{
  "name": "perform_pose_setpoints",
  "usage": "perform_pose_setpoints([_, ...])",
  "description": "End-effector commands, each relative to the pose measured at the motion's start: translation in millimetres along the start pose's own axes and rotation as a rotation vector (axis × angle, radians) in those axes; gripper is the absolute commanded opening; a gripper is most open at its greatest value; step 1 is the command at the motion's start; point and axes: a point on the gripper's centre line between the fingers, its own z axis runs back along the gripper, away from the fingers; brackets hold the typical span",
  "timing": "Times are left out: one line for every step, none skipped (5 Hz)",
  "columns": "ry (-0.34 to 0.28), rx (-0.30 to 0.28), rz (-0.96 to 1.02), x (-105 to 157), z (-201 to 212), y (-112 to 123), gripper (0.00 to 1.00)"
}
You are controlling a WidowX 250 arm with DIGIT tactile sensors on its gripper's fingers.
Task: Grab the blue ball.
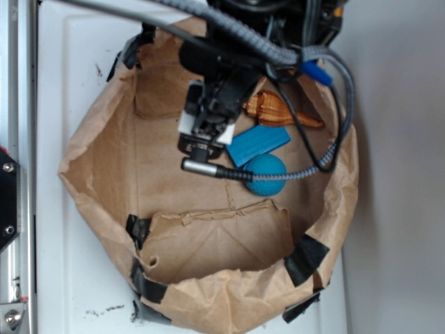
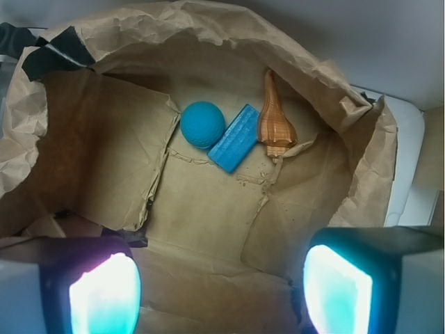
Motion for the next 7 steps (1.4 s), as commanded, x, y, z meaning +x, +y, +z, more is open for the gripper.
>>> perform_pose_setpoints([-0.065, 0.216, -0.191, 52.9, -86.7, -32.2, 1.00])
perform_pose_setpoints([-0.054, 0.238, -0.257, 48.7, -116.6, -53.8, 1.00])
perform_pose_setpoints([-0.083, 0.256, -0.301, 37.8, -118.7, -65.7, 1.00])
perform_pose_setpoints([-0.084, 0.237, -0.366, 45.1, -126.7, -56.8, 1.00])
perform_pose_setpoints([-0.068, 0.232, -0.340, 53.8, -125.4, -43.5, 1.00])
perform_pose_setpoints([-0.071, 0.220, -0.312, 59.2, -118.2, -25.7, 1.00])
perform_pose_setpoints([-0.066, 0.178, -0.310, 65.8, -115.2, -10.3, 1.00])
